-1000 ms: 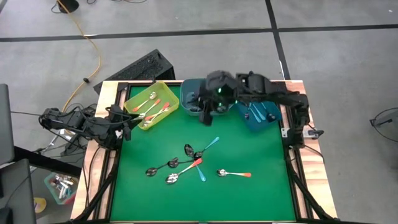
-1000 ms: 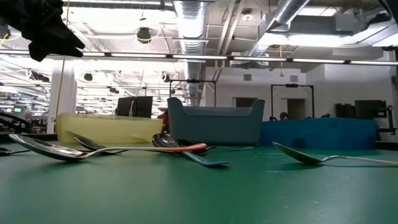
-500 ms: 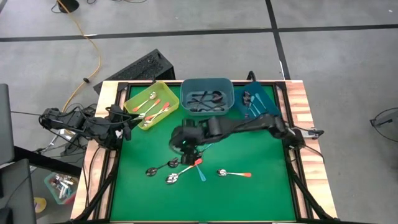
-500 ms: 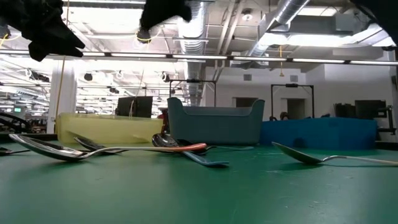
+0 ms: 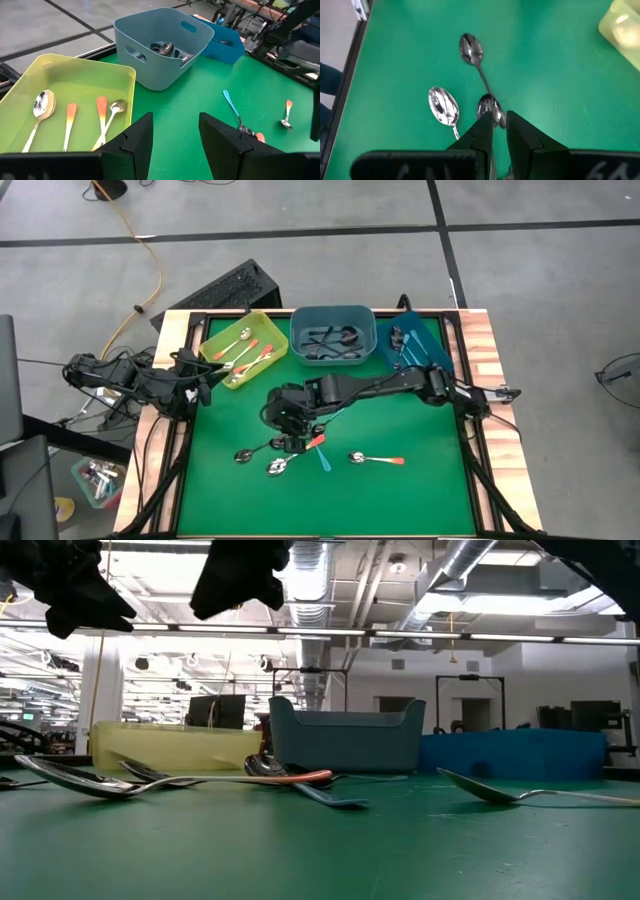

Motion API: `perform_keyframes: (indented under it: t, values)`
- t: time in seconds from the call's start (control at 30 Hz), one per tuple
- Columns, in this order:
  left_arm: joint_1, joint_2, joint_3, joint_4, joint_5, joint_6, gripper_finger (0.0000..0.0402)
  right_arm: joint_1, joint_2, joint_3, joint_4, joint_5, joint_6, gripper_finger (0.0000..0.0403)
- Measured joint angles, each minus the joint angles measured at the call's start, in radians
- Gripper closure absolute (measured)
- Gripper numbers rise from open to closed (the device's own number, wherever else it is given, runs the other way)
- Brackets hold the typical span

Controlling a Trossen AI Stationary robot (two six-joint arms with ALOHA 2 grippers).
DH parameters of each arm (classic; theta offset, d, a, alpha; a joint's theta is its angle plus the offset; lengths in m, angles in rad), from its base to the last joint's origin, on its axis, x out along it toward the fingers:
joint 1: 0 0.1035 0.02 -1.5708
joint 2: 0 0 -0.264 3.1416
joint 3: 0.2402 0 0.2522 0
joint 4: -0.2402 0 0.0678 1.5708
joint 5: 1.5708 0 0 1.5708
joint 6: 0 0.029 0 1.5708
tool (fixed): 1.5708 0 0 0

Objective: Sort silverware by color (type)
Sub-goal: Put the black spoon into the light blue bin

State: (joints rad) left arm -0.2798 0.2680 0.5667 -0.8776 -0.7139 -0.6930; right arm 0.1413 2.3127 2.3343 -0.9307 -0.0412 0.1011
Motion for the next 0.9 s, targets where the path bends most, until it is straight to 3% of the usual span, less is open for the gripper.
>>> perform_keyframes:
  t: [0.63,0.9]
  values:
    - [0.0,0.0,0.0,-0.002,-0.002,-0.01,0.0258,0.022,0.0,0.0,-0.047,0.05,0.072,0.0335]
    - [0.0,0.0,0.0,-0.008,-0.005,-0.034,0.0258,0.032,0.0,0.0,0.014,0.127,0.041,0.0335]
